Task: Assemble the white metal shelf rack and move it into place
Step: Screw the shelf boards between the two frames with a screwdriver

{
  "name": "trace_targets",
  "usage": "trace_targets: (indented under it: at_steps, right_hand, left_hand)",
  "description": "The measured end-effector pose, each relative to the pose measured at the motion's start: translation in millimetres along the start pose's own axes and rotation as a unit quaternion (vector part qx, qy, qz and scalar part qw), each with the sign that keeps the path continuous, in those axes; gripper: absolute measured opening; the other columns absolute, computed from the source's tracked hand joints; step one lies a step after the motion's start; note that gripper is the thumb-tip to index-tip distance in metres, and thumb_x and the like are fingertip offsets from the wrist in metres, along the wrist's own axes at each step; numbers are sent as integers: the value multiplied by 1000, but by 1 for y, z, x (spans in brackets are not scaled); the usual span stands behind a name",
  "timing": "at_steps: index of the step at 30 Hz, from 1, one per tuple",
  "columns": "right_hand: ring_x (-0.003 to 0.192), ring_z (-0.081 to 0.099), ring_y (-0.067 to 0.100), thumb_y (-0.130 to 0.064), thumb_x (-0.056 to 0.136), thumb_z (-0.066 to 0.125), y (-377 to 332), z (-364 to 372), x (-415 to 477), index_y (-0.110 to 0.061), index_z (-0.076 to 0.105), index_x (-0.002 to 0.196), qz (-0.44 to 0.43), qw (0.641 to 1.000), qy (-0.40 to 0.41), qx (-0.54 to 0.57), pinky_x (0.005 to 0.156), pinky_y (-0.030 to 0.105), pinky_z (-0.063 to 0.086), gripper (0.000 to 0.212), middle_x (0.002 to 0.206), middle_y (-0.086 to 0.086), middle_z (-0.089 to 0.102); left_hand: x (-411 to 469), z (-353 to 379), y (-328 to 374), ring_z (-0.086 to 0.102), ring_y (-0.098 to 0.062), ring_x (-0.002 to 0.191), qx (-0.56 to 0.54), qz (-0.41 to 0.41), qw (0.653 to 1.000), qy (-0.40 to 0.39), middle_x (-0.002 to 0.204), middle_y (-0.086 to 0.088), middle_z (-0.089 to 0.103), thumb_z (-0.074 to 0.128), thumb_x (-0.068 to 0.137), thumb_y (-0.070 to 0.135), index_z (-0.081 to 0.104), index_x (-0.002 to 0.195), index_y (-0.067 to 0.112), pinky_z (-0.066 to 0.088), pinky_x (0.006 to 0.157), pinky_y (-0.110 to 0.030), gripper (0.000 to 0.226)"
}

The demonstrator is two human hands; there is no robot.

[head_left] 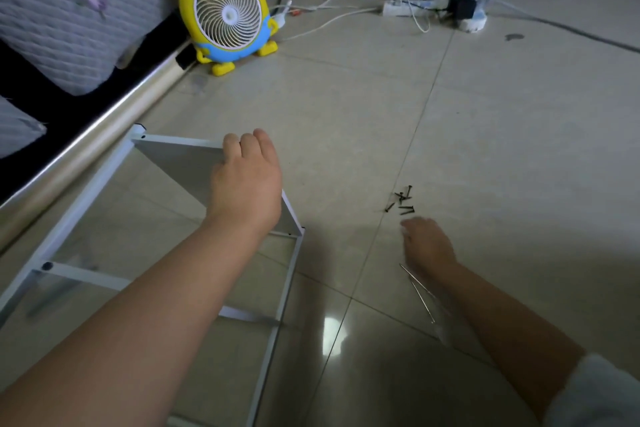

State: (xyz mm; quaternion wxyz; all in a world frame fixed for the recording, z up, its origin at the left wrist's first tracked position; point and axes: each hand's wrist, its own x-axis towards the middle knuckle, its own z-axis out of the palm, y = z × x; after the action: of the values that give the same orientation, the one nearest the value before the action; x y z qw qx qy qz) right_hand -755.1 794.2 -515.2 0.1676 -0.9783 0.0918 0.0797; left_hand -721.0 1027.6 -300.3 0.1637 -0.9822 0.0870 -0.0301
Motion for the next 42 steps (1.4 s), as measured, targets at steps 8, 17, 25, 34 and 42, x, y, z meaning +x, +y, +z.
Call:
trace_targets:
  at_steps: [8, 17, 25, 34, 42]
  right_hand:
    - [121, 41, 27, -4, 90, 41, -1, 2, 45, -6, 53, 120, 59, 993, -62, -84, 92, 35, 43, 33, 125, 11, 46]
    - [113, 46, 34, 0, 87, 40, -17, -1, 32, 0, 50, 115, 52, 998, -4, 18, 88, 39, 42, 30, 122, 19, 45]
    - [92, 56, 35, -2, 93, 36, -75, -70, 28, -9, 47, 95, -36, 961, 63, 267, 80, 41, 45, 13, 93, 13, 54]
    - [60, 54, 7, -1, 94, 36, -133, -137, 8, -9, 44, 96, -115, 927, 26, 357, 66, 32, 45, 12, 77, 5, 54]
    - [50, 56, -3, 2, 91, 41, -146, -147, -12, -22, 50, 80, -157, 913, -12, 376, 55, 14, 45, 28, 69, -2, 55]
  left_hand:
    - [2, -3, 2, 23, -30, 133, 19, 1, 1000, -20, 138, -15, 28, 40, 88, 9, 5, 141, -4, 39, 97, -29, 64]
    - [9, -10, -8, 32, -33, 122, -257, -182, 948, 41, 134, -16, 33, 60, 79, 8, 40, 123, 1, 35, 90, -35, 48]
    - [0, -3, -14, 60, -30, 100, -189, -116, 965, -141, 96, -8, 59, 43, 97, 14, 55, 111, 5, 36, 68, -29, 20]
    - [-30, -14, -19, 47, -20, 66, -210, 27, 963, -164, 66, 0, 37, 41, 98, 15, 47, 96, 18, 32, 56, -29, 7]
    - [-65, -18, -26, 56, -32, 96, -149, 144, 957, -202, 109, -14, 56, 33, 100, 30, 46, 111, 6, 33, 66, -30, 29]
